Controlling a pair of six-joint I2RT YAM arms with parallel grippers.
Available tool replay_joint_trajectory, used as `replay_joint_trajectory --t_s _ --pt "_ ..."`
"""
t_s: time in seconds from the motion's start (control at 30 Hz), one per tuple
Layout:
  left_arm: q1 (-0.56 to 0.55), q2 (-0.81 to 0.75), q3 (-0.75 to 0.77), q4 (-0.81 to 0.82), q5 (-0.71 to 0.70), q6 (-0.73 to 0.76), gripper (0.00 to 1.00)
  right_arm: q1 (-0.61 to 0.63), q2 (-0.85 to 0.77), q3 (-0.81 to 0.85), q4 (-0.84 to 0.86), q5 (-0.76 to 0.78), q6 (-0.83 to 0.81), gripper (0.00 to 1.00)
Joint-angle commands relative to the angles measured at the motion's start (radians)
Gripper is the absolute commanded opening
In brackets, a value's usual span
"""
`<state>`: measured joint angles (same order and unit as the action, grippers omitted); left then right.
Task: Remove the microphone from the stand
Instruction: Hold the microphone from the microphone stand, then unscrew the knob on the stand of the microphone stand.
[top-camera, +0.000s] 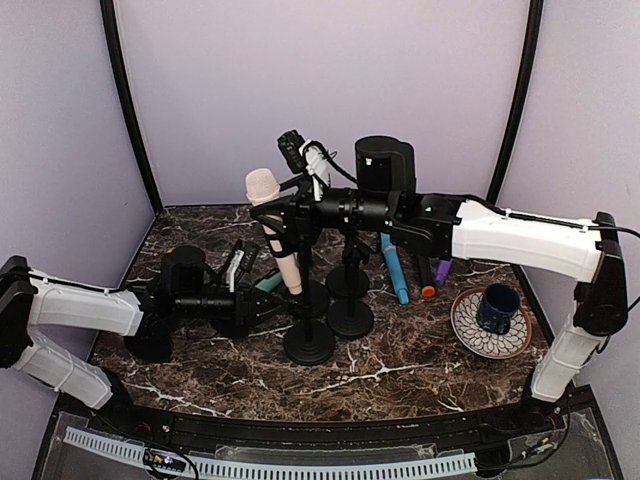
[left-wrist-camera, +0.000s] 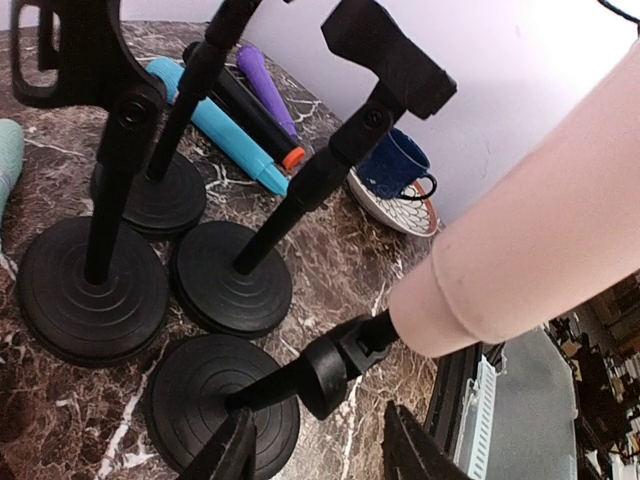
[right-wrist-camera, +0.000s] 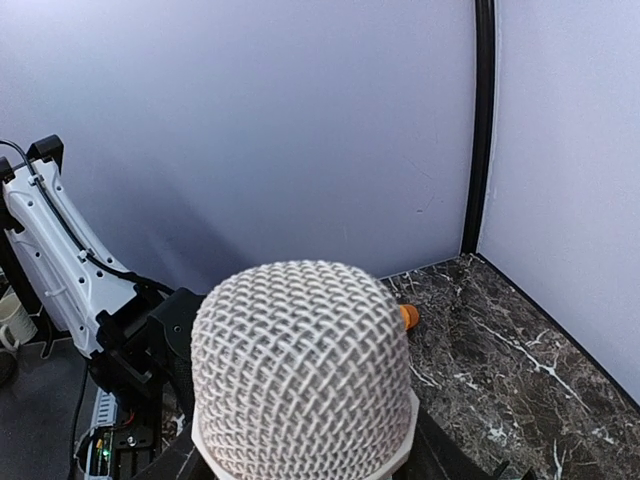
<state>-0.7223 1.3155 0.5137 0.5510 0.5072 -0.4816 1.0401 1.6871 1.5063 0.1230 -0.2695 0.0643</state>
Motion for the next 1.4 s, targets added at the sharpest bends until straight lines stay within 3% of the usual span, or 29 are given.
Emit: replay_joint_trajectory --t_s 0.0,0.13,0.47,1.0,1.27,1.37 --pt "-0.006 0.052 0.034 0.090 0.090 -0.004 0.40 0.006 -0.022 -0.022 0.053 -0.005 0.006 0.48" --pt "-0.006 0.102 0.053 0.128 0.086 -0.074 0.34 0.005 -0.030 -0.041 0.072 -0.013 0.014 0.44" --pt "-0.006 0.172 0.044 0.246 0.063 -0.315 0.33 0.007 -0.039 -0.064 0.088 -0.015 0.012 0.43" --pt "-0.006 0.275 -0.004 0.340 0.079 -0.773 0.02 0.007 -0.061 -0.123 0.138 -0.047 -0.017 0.39" --pt "-0.006 0.262 0.025 0.221 0.075 -0.830 0.03 0.006 -0.077 -0.166 0.173 -0.047 -0.020 0.38" --pt "-0.006 0.236 0.046 0.153 0.045 -0.787 0.18 0.006 -0.084 -0.172 0.175 -0.033 -0.019 0.43"
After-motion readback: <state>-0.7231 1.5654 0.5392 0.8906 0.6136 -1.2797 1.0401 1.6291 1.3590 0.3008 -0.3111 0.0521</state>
